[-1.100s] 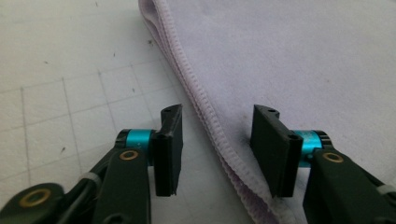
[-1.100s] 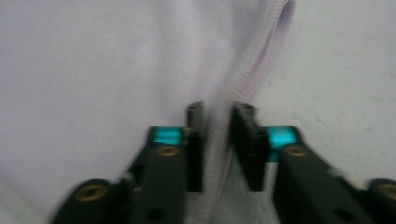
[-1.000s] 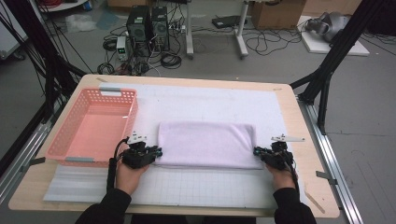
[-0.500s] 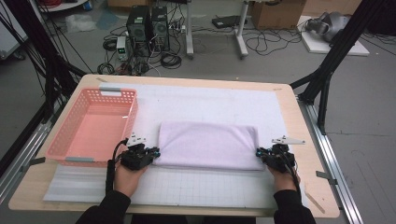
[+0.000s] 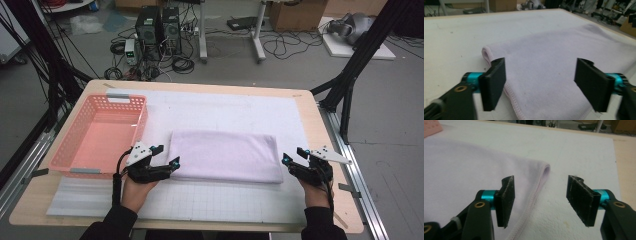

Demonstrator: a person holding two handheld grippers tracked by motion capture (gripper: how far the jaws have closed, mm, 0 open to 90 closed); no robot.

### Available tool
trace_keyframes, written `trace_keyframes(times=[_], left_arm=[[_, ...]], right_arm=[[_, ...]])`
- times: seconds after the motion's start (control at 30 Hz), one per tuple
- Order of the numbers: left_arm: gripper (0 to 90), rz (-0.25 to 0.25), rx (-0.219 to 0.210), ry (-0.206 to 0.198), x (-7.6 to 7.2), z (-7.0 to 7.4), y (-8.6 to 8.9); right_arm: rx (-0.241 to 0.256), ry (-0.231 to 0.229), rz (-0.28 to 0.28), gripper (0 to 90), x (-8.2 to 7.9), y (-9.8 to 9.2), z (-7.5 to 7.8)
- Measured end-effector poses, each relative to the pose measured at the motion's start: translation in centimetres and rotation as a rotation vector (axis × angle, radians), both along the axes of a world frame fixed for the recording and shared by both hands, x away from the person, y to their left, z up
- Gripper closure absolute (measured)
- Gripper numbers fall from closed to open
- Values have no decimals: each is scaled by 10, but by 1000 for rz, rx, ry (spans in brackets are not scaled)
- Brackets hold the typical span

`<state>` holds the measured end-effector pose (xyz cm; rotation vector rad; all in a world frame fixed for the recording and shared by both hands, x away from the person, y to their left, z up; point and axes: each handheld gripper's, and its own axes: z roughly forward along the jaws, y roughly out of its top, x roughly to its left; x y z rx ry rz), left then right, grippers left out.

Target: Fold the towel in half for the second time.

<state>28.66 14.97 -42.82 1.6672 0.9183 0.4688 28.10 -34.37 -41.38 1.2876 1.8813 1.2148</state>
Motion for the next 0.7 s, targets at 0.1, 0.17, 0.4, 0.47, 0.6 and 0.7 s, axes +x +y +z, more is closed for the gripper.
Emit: trace_keyframes(times=[0.1,0.17,0.4,0.47,0.6,0.7], left_arm=[[177,-2,-12,-6,-3,3,3],[177,1,-12,-17,-5,6,4],[177,-7,-32,-36,-8,11,11],[177,-8,-27,-28,-8,10,11],[179,-30,-17,-37,-10,10,9],[179,-37,-11,-36,-10,10,8]], right_arm=[[10,-35,5,303,-2,-2,5],[4,-81,6,273,-5,-3,9],[-14,-99,17,190,-6,-3,18],[-13,-90,19,177,-5,-3,17],[-12,-91,23,176,-4,-2,17],[-11,-83,32,176,-3,-2,16]])
